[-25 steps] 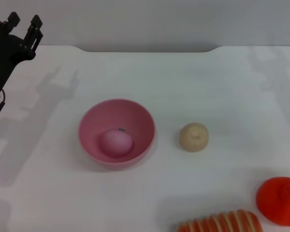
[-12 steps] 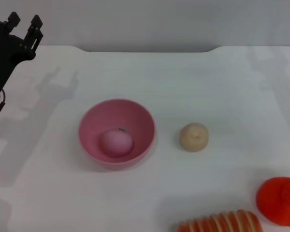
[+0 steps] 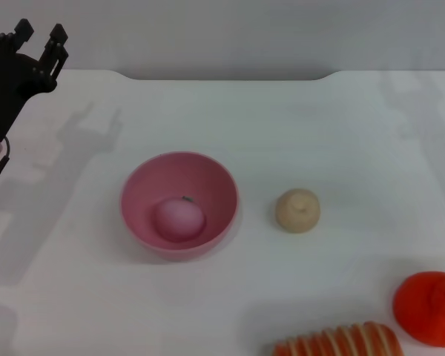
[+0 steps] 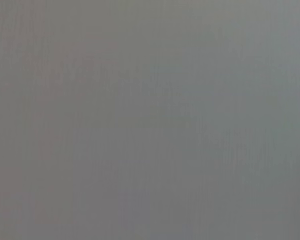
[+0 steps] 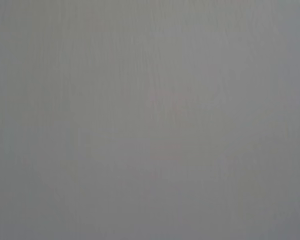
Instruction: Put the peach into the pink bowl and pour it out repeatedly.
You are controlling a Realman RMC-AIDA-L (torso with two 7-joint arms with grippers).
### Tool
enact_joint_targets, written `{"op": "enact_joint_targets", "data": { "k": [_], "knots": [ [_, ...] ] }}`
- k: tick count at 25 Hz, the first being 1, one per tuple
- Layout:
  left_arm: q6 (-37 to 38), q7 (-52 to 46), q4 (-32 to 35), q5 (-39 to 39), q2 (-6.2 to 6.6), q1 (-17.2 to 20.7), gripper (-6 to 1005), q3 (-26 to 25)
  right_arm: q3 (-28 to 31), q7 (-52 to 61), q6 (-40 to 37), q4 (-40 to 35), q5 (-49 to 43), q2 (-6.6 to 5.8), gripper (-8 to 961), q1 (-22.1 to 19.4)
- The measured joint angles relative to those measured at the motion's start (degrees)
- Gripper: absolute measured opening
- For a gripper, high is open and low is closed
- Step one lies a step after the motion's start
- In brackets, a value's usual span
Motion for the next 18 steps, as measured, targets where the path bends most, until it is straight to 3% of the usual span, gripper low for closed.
{"op": "enact_joint_targets", "data": {
  "k": [18],
  "knots": [
    [0.25, 0.03, 0.0, -0.42, -0.28, 0.21, 545, -0.76, -0.18, 2.34, -0.37, 0.0, 0.0, 0.0, 618, -0.2]
  ]
}}
